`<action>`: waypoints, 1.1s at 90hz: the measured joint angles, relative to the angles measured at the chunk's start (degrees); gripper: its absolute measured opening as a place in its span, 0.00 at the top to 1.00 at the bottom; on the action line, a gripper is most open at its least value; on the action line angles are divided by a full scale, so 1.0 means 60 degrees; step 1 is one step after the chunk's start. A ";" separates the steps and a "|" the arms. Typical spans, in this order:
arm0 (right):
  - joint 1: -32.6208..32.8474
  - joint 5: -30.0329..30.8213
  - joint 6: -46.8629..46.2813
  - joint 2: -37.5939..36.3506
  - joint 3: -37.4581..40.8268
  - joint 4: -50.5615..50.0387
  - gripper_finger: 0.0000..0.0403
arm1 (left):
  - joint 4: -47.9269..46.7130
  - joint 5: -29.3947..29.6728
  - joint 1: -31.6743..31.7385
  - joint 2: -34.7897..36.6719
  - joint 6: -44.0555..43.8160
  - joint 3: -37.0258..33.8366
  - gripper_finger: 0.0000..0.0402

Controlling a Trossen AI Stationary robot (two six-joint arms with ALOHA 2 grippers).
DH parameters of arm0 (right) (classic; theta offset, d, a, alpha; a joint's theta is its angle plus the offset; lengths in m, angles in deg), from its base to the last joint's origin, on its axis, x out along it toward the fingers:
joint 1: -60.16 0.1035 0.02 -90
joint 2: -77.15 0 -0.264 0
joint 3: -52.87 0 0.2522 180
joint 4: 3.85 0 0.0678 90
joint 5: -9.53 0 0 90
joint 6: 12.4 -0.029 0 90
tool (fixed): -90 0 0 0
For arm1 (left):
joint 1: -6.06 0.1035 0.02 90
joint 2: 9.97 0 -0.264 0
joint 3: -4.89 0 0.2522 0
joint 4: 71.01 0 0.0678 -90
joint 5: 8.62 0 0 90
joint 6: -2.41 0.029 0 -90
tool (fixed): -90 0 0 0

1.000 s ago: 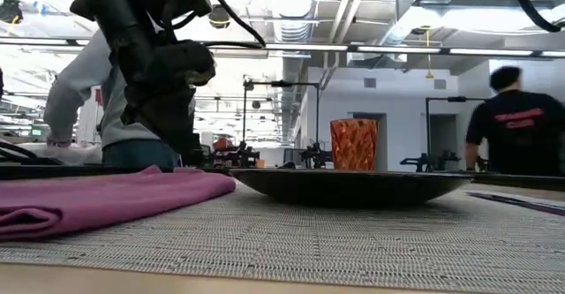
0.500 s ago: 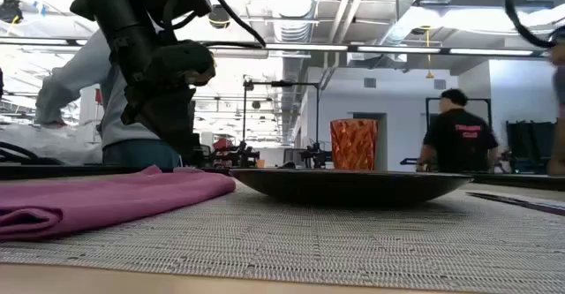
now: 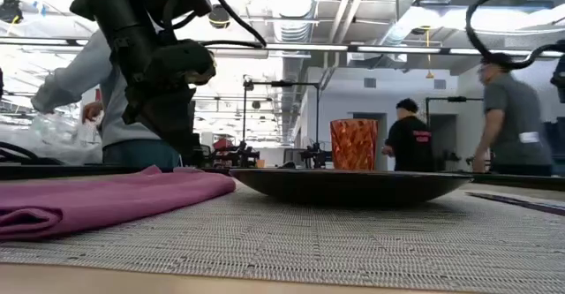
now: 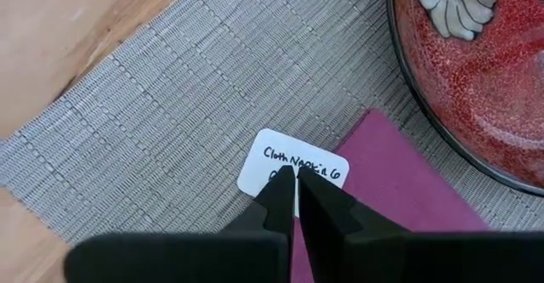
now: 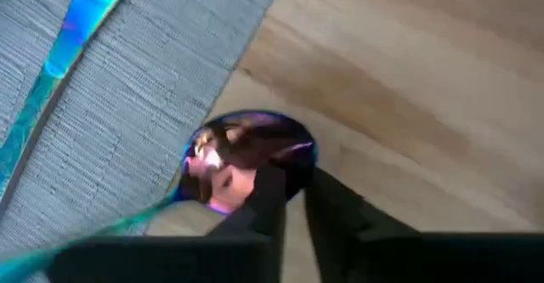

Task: Set table place
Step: Put the blue spoon on the table mat

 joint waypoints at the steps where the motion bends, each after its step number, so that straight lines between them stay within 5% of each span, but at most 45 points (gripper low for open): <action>1: -0.0021 -0.0022 0.0031 -0.0006 -0.0003 -0.0005 0.97 | 0.0002 0.0001 -0.0001 0.0000 0.0002 0.0000 1.00; 40: -0.1107 -0.0184 0.1487 -0.1202 -0.0012 0.0081 1.00 | 0.0010 0.0022 -0.0003 0.0000 0.0004 0.0000 1.00; 99: -0.4544 -0.1164 0.5396 -0.2019 -0.0019 0.0961 1.00 | 0.0009 0.0220 -0.0002 0.0000 0.0003 0.0000 1.00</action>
